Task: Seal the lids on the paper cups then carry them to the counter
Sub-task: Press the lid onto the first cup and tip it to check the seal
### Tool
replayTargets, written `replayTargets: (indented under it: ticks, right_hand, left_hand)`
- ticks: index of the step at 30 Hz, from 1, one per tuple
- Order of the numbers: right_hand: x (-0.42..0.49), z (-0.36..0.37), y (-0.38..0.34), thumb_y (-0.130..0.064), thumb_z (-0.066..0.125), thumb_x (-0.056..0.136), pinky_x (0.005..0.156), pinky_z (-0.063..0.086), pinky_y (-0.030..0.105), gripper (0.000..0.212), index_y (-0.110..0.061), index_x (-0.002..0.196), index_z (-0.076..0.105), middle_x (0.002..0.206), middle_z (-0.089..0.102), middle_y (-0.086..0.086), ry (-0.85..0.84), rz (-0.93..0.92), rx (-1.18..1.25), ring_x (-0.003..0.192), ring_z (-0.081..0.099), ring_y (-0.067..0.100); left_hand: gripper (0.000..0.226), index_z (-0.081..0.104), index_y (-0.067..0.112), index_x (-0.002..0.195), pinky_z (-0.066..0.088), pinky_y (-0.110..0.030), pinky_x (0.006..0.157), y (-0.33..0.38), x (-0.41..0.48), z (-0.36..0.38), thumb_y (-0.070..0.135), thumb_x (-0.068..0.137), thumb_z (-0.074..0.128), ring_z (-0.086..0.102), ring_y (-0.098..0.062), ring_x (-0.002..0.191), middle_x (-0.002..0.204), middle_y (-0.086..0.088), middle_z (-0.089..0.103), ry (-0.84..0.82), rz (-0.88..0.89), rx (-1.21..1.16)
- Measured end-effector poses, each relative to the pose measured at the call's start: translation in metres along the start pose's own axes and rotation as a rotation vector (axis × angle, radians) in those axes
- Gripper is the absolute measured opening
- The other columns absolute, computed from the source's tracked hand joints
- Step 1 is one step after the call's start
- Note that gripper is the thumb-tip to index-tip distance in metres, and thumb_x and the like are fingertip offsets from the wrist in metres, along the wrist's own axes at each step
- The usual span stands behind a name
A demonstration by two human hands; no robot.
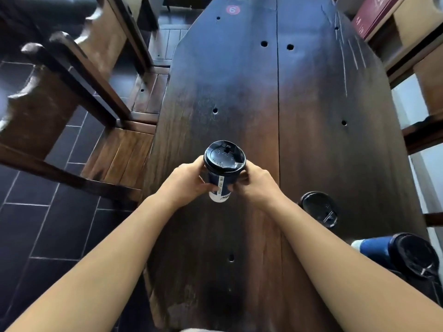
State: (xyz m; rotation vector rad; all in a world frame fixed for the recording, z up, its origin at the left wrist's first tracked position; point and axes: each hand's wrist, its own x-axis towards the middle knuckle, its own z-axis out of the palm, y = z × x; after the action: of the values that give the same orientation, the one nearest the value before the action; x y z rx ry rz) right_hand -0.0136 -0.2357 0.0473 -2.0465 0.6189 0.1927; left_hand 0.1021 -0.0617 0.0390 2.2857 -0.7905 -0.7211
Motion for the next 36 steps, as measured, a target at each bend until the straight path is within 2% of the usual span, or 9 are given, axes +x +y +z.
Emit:
replayTargets:
  ticks: [4,6,10,15,21,28,30,33,36]
  right_hand:
    - [0.031,0.004,0.007,-0.013,0.073,0.079,0.086,0.056,0.032,0.042,-0.026,0.118,0.063,0.098,0.077,-0.006,0.055,0.017,0.033,0.095,0.071,0.016]
    - [0.045,0.007,0.011,-0.011,0.071,0.079,0.079,0.053,0.025,0.041,-0.026,0.117,0.062,0.092,0.074,-0.011,0.074,0.001,0.037,0.092,0.071,0.014]
    - [0.064,0.015,0.024,-0.011,0.07,0.077,0.071,0.046,0.009,0.046,-0.026,0.119,0.061,0.085,0.069,-0.02,0.093,-0.039,0.045,0.08,0.067,-0.006]
    - [0.075,0.024,0.041,-0.015,0.079,0.078,0.083,0.054,0.028,0.055,-0.027,0.127,0.057,0.101,0.074,-0.006,0.093,-0.048,0.061,0.094,0.071,0.015]
    - [0.076,0.029,0.046,-0.018,0.084,0.078,0.083,0.051,0.025,0.062,-0.028,0.131,0.053,0.116,0.073,-0.001,0.093,-0.064,0.106,0.102,0.071,0.018]
    - [0.075,0.031,0.046,-0.014,0.085,0.079,0.076,0.048,0.016,0.063,-0.03,0.129,0.051,0.121,0.07,-0.001,0.084,-0.06,0.102,0.106,0.069,0.02]
    - [0.077,0.032,0.048,-0.014,0.085,0.079,0.079,0.052,0.021,0.062,-0.031,0.127,0.05,0.12,0.07,-0.001,0.079,-0.05,0.108,0.106,0.07,0.02]
    - [0.076,0.033,0.055,-0.017,0.083,0.08,0.087,0.055,0.033,0.064,-0.029,0.13,0.045,0.115,0.068,-0.002,0.012,0.009,0.025,0.106,0.068,0.02]
    - [0.07,0.034,0.063,-0.023,0.079,0.084,0.093,0.054,0.042,0.074,-0.024,0.143,0.034,0.125,0.061,0.004,-0.025,0.118,-0.167,0.114,0.062,0.027]
  left_hand:
    - [0.072,0.05,0.025,0.137,0.058,-0.044,0.085,-0.012,0.034,0.006,0.027,0.077,0.089,0.073,-0.023,0.084,0.094,-0.002,0.076,0.051,0.018,0.029]
    - [0.07,0.05,0.026,0.136,0.058,-0.044,0.085,-0.019,0.046,0.011,0.027,0.077,0.088,0.073,-0.02,0.081,0.092,-0.001,0.076,0.077,0.025,0.023]
    - [0.068,0.049,0.031,0.132,0.059,-0.044,0.085,-0.037,0.063,0.021,0.032,0.077,0.088,0.073,-0.018,0.081,0.09,0.0,0.076,0.091,0.014,-0.005]
    - [0.068,0.046,0.034,0.131,0.059,-0.044,0.085,-0.049,0.071,0.036,0.032,0.077,0.088,0.073,-0.017,0.086,0.095,0.004,0.076,0.123,0.038,0.02]
    - [0.074,0.045,0.035,0.136,0.059,-0.042,0.085,-0.057,0.072,0.043,0.031,0.077,0.088,0.071,-0.017,0.089,0.101,0.006,0.076,0.168,0.068,0.028]
    - [0.055,0.058,0.023,0.125,0.06,-0.043,0.084,-0.059,0.069,0.046,0.024,0.079,0.088,0.065,-0.012,0.084,0.11,0.004,0.074,0.177,0.126,0.037]
    - [0.054,0.058,0.024,0.124,0.06,-0.042,0.084,-0.06,0.07,0.046,0.025,0.079,0.088,0.065,-0.012,0.084,0.109,0.005,0.074,0.181,0.13,0.039]
    - [0.06,0.055,0.027,0.129,0.059,-0.044,0.087,-0.061,0.07,0.048,0.031,0.079,0.087,0.07,-0.017,0.094,0.114,0.005,0.073,0.132,0.098,0.036]
    - [0.08,0.042,0.032,0.144,0.054,-0.047,0.099,-0.063,0.061,0.053,0.037,0.078,0.087,0.066,-0.022,0.115,0.136,0.003,0.065,0.028,0.006,0.065]
